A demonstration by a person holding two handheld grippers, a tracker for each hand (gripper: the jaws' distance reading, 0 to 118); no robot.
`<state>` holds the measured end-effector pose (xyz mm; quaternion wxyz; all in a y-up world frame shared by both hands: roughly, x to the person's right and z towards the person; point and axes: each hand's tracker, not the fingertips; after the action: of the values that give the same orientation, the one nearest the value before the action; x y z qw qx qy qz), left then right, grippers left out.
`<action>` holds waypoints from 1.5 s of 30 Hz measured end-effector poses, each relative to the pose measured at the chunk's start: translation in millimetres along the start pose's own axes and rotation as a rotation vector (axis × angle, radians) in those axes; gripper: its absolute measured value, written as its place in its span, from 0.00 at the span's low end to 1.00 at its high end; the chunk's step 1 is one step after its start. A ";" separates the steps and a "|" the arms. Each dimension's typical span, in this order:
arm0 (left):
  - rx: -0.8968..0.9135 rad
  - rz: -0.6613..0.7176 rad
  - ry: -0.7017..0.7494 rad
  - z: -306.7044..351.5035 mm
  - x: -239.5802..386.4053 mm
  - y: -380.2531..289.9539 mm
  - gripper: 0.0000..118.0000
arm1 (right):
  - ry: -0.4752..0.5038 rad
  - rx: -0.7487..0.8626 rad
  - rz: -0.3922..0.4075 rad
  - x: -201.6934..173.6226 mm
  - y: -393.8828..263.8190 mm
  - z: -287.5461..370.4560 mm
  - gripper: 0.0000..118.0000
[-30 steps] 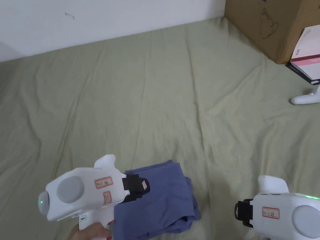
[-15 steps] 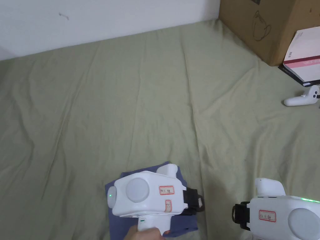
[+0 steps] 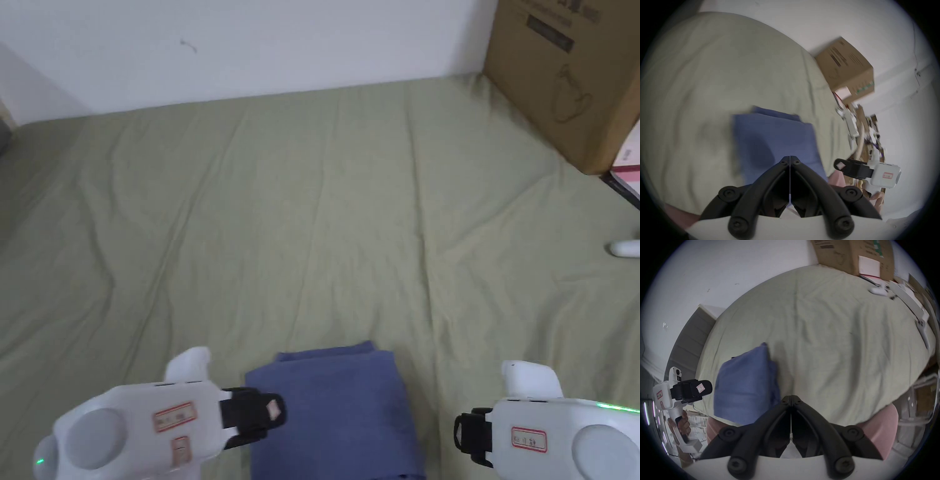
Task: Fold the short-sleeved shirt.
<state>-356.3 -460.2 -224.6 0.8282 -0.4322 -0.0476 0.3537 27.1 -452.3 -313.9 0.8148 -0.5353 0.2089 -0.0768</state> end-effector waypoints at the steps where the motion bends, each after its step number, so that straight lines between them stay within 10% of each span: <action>1: 0.017 0.030 0.004 8.9 -13.6 -1.4 0.00 | 0.011 -0.004 0.028 -10.6 4.2 -3.4 0.00; 10: 0.026 0.119 -0.005 21.4 -57.1 -26.4 0.00 | 0.098 -0.043 0.220 -82.9 28.9 -49.1 0.00; 13: 0.016 0.142 -0.021 12.1 -60.1 -31.1 0.00 | -0.012 -0.155 0.274 -83.4 25.6 -100.4 0.00; 20: 0.016 0.139 -0.034 4.7 -64.6 -33.2 0.04 | 0.047 -0.149 0.198 -69.8 25.5 -106.4 0.00; 24: 0.003 0.141 -0.042 -1.7 -66.2 -24.0 0.87 | 0.035 -0.149 0.214 -74.3 25.2 -104.7 0.00; 26: -0.020 0.147 -0.068 -11.1 -66.6 -19.4 0.98 | 0.031 -0.145 0.220 -74.5 23.7 -104.0 0.00; 37: -0.132 0.164 -0.237 -82.0 -54.6 2.5 0.99 | 0.030 -0.147 0.210 -74.0 23.8 -103.2 0.00; 38: -0.142 0.167 -0.240 -84.4 -52.0 2.3 0.93 | 0.027 -0.148 0.208 -74.8 23.9 -102.8 0.00; 40: -0.164 0.130 -0.180 -88.5 -46.3 1.1 0.32 | 0.017 -0.147 0.205 -78.4 24.3 -99.8 0.00; 45: -0.179 0.200 -0.220 -83.5 -64.7 3.2 0.25 | 0.018 -0.119 0.195 -87.4 26.4 -79.9 0.00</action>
<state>-374.2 -556.5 -264.2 0.7368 -0.4657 -0.1261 0.4737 -88.1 -478.0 -342.4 0.7833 -0.5592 0.2715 0.0105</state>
